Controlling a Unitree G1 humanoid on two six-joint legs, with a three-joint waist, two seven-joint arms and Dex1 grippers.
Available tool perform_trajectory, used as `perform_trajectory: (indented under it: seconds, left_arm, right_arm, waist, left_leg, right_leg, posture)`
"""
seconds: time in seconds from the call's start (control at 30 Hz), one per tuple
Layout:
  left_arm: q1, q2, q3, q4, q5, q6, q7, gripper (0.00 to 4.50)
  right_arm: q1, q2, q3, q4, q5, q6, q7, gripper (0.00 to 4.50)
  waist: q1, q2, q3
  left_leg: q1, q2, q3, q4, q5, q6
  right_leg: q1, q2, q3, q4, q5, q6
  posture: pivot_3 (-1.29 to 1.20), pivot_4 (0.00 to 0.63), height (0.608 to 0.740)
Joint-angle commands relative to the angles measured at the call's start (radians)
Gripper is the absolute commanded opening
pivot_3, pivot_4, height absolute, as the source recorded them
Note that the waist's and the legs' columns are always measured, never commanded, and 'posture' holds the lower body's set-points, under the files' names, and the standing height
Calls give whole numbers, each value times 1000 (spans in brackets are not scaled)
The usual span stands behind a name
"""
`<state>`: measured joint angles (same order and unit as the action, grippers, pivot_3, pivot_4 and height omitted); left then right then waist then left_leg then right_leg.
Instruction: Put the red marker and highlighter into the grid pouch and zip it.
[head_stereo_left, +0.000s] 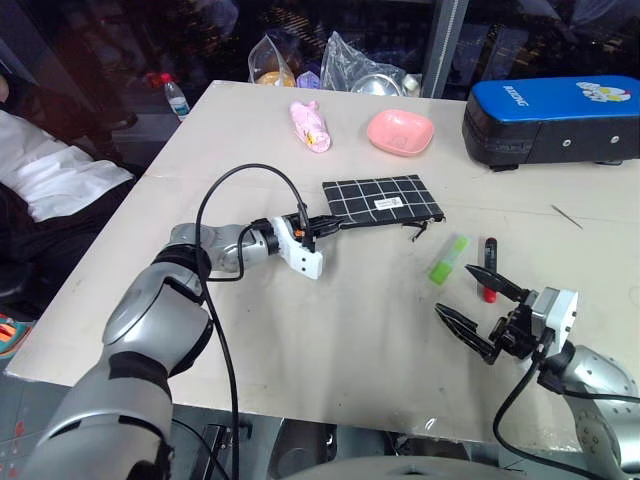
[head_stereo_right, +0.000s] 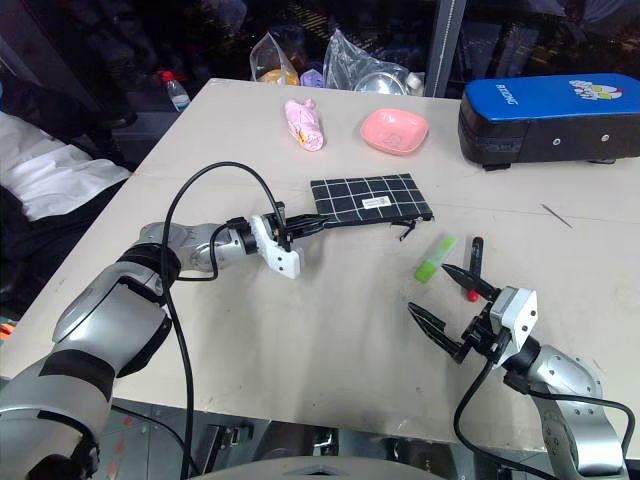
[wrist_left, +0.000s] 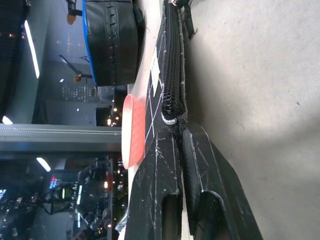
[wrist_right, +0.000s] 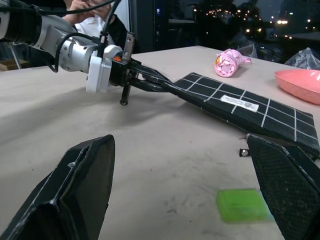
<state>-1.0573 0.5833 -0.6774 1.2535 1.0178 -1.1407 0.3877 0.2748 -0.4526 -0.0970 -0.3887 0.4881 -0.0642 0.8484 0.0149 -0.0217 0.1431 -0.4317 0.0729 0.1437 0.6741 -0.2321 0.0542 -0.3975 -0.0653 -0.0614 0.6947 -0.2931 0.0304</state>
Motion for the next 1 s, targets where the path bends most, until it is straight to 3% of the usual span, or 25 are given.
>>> perform_trajectory:
  seconds: [0.03, 0.17, 0.6, 0.7, 0.87, 1.0]
  left_arm:
    - [-34, -20, -13, 3, 0, 37, 35, 1273]
    - [-43, -41, -39, 12, 17, 90, 69, 3116]
    - [-103, -126, -77, 61, 11, 205, 112, 3116]
    - [-110, -137, -82, 68, 10, 209, 109, 2250]
    - [-111, -141, -76, 74, -1, 204, 93, 162]
    - [-106, -134, -32, 75, -58, 177, 39, 51]
  right_arm:
    - [2, 1, -15, -10, 6, -31, 8, 4238]
    - [1, 1, -15, -3, 6, -39, 11, 4238]
    - [0, -3, -20, 6, 7, -49, 18, 4238]
    - [1, -3, -22, 4, 6, -50, 16, 4238]
    - [10, 0, -21, -2, 2, -54, 10, 4238]
    - [9, 3, -13, -11, -12, -48, -5, 4238]
  waist:
    - [0, -1, 0]
    - [-1, -1, 0]
    - [0, -2, 1]
    - [-1, -2, 1]
    - [-2, -2, 1]
    - [-1, -2, 1]
  left_leg:
    - [0, 0, 0, 0, 0, 0]
    - [0, 0, 0, 0, 0, 0]
    - [-1, 0, 0, 0, 0, 0]
    - [-1, 0, -1, 1, 0, 0]
    - [-1, 0, -1, 1, 0, 0]
    - [-1, 0, -1, 1, 0, 0]
  right_leg:
    - [0, 0, 0, 0, 0, 0]
    - [0, 0, 0, 0, 0, 0]
    - [0, 0, 0, 0, 0, 0]
    - [0, 0, 0, 0, 0, 0]
    - [0, 1, 0, 0, 0, 0]
    - [0, 1, 0, 0, 0, 0]
  posture:
    - [0, 150, 725]
    - [0, 150, 725]
    - [0, 150, 725]
    - [0, 150, 725]
    - [0, 150, 725]
    - [0, 150, 725]
